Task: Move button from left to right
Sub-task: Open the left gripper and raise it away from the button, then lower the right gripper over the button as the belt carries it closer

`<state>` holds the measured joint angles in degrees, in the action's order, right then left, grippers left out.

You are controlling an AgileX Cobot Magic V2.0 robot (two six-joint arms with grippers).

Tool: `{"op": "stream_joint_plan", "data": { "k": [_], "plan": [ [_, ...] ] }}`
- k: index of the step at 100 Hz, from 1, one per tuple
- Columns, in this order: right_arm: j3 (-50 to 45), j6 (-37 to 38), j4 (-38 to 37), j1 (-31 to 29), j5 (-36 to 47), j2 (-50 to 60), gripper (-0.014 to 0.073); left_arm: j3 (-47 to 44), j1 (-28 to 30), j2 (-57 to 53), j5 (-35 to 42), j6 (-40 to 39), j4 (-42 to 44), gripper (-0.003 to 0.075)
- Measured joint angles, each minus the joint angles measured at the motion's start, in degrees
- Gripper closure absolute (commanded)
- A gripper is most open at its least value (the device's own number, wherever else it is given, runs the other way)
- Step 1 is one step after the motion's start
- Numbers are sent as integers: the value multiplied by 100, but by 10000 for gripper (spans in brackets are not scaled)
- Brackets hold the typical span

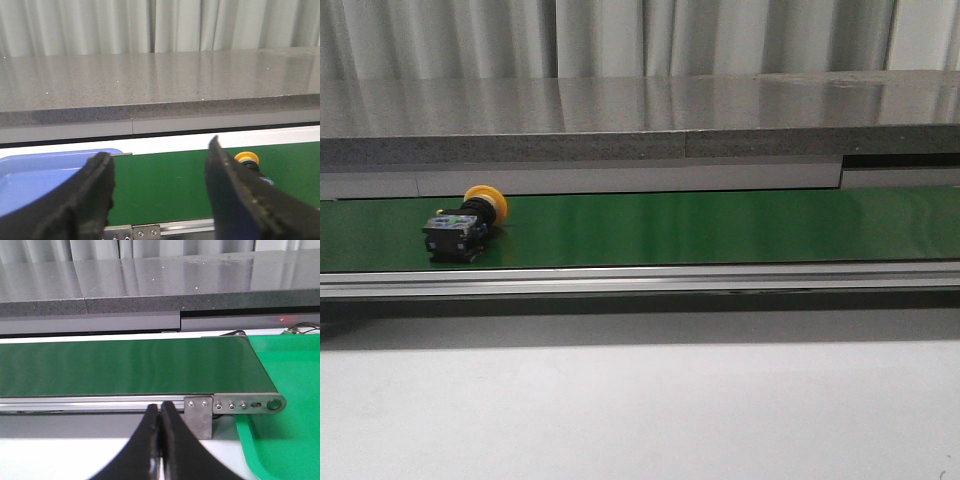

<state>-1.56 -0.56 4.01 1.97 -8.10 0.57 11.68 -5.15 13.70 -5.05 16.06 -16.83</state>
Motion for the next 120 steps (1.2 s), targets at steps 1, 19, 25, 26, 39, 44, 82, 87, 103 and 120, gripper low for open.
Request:
{"op": "stream_joint_plan", "data": {
  "k": [1,19,25,26,39,44,82,87,103,120],
  "plan": [
    [0,0,0,0,0,0,661,0,0,0,0,0,0,503],
    [0,0,0,0,0,0,661,-36,0,0,3,0,0,739],
    [0,0,0,0,0,0,661,-36,0,0,3,0,0,741],
    [0,0,0,0,0,0,661,-36,0,0,3,0,0,741],
    [0,0,0,0,0,0,661,-36,0,0,13,0,0,741],
    [0,0,0,0,0,0,661,-36,0,0,13,10,0,741],
    [81,10,82,0,415,0,661,-36,0,0,16,10,0,741],
    [201,10,144,0,374,0,661,-36,0,0,16,10,0,741],
    [841,10,207,0,244,-320,661,-36,0,0,16,10,0,741],
    [1884,10,207,0,-471,-1331,661,-36,0,0,16,10,0,741]
  ]
}}
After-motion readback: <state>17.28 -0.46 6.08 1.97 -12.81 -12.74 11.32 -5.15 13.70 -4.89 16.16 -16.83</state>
